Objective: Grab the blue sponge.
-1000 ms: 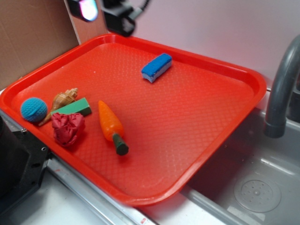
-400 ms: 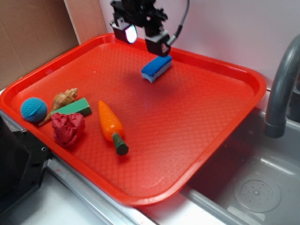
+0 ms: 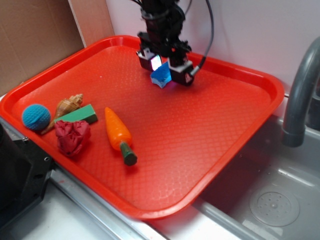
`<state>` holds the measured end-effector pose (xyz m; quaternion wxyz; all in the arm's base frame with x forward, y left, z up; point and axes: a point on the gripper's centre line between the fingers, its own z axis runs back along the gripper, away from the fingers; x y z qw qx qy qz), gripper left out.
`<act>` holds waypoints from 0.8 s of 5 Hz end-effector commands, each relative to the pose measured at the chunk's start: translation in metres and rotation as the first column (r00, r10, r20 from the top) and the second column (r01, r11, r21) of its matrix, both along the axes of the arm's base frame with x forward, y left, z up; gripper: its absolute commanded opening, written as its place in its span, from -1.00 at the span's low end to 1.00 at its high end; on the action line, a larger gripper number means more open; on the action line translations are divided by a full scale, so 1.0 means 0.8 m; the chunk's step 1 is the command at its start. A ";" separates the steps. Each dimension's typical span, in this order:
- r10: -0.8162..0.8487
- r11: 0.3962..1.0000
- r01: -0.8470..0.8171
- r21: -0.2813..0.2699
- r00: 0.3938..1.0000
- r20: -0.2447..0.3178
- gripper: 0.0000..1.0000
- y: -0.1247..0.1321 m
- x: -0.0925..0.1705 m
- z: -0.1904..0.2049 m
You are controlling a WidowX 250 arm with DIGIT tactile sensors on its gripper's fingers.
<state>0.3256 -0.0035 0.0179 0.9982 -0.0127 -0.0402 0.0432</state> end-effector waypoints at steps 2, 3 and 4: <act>0.040 0.998 -0.037 0.059 0.998 -0.054 -1.00 0.009 -0.024 0.049; 0.091 0.996 -0.089 0.027 0.994 -0.060 -1.00 0.012 -0.070 0.108; 0.128 0.992 -0.128 0.004 0.991 -0.047 -1.00 0.022 -0.117 0.153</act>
